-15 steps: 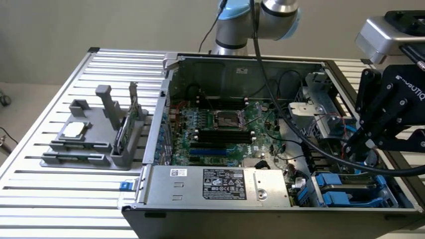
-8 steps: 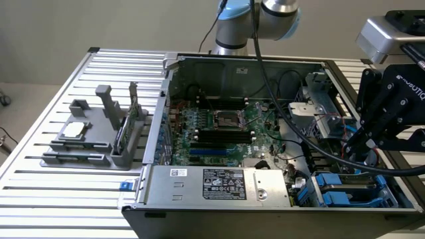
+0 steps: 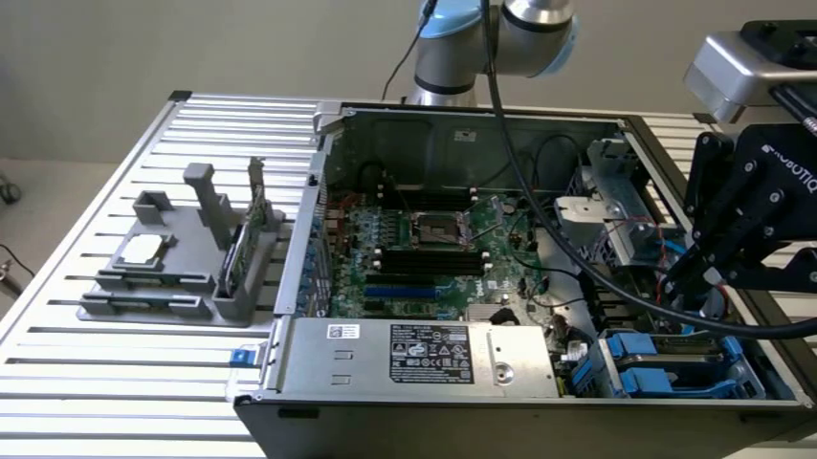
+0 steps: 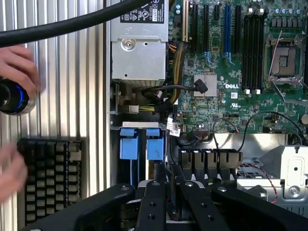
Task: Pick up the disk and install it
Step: 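Insert the first disk wire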
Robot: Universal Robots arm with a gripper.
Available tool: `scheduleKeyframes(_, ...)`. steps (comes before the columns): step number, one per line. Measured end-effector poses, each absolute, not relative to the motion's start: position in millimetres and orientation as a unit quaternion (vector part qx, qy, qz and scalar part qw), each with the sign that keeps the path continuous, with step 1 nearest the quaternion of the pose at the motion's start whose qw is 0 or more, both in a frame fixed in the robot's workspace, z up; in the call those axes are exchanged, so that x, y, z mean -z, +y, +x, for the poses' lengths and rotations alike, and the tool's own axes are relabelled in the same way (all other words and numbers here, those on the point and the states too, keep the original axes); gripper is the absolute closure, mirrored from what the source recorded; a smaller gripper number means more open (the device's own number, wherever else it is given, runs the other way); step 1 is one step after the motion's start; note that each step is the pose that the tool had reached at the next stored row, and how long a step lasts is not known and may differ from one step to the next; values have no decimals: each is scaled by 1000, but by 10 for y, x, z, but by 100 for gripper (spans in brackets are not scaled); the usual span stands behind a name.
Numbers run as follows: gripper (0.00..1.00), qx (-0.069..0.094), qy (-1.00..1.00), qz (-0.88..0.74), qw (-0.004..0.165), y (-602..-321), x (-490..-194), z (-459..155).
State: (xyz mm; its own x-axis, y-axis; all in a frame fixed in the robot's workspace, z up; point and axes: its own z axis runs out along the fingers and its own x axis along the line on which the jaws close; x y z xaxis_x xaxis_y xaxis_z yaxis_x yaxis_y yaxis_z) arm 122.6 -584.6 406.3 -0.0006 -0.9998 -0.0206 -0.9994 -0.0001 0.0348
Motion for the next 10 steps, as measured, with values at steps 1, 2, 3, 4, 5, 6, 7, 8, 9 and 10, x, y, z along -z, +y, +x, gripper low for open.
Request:
scheduleKeyframes(1, 81, 20, -707, 707, 5, -5846, -4062, 1226)
scheduleKeyframes(2, 81, 20, -707, 707, 5, -5846, -4063, 1226)
scheduleKeyframes(3, 81, 20, -707, 707, 5, -5846, -4063, 1226)
scheduleKeyframes(4, 81, 20, -707, 707, 5, -5846, -4063, 1226)
scheduleKeyframes(5, 81, 20, -707, 707, 5, -5846, -4063, 1226)
scheduleKeyframes(6, 81, 20, -707, 707, 5, -5846, -4063, 1226)
scheduleKeyframes(7, 81, 20, -707, 707, 5, -5845, -4063, 1227)
scheduleKeyframes(8, 81, 20, -707, 707, 5, -5845, -4063, 1233)
scheduleKeyframes(9, 81, 20, -707, 707, 5, -5844, -4063, 1240)
scheduleKeyframes(10, 81, 20, -708, 706, 5, -5844, -4062, 1243)
